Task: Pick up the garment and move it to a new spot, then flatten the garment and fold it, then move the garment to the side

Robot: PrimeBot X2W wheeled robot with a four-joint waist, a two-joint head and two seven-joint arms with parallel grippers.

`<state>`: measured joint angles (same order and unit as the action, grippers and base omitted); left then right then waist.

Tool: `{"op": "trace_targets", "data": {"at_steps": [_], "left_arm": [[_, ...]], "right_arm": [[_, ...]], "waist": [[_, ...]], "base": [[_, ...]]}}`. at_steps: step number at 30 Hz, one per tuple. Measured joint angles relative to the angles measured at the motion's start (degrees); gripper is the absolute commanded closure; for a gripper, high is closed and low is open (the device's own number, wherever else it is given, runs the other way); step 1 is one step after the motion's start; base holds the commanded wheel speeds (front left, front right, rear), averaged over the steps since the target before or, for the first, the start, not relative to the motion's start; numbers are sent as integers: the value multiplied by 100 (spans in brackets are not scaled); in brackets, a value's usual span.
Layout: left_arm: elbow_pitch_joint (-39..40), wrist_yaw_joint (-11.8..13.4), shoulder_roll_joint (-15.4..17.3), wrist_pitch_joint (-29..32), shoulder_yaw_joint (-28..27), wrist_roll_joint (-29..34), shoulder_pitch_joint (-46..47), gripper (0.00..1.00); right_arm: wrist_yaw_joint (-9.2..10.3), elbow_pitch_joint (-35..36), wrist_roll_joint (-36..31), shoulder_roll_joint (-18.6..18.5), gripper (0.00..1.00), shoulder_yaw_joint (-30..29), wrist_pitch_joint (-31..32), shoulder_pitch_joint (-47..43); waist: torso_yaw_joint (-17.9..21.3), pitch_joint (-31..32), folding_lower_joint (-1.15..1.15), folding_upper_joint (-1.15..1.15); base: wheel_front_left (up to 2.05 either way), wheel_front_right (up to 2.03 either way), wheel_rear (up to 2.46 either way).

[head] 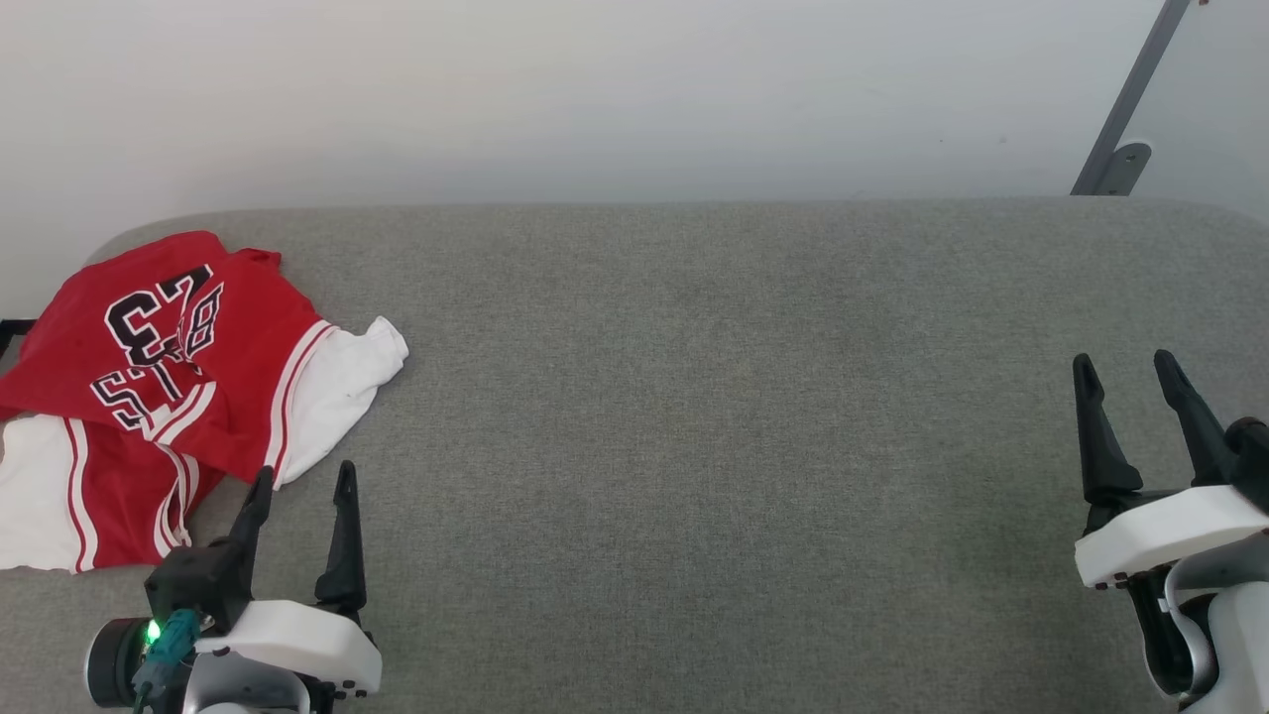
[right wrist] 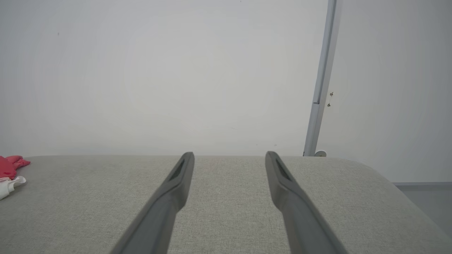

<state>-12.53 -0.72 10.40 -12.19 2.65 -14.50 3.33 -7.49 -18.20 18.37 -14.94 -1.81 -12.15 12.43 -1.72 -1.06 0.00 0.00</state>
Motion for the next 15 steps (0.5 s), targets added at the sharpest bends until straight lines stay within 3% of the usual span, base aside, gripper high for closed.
{"op": "trace_targets", "data": {"at_steps": [15], "left_arm": [[-69, -430, -242, -156, -392, 412, -23, 0]], "right_arm": [[0, -84, -151, 34, 0, -92, -164, 3]], "waist": [[-6, 37, 0, 0]], "base": [[0, 0, 0]]}}
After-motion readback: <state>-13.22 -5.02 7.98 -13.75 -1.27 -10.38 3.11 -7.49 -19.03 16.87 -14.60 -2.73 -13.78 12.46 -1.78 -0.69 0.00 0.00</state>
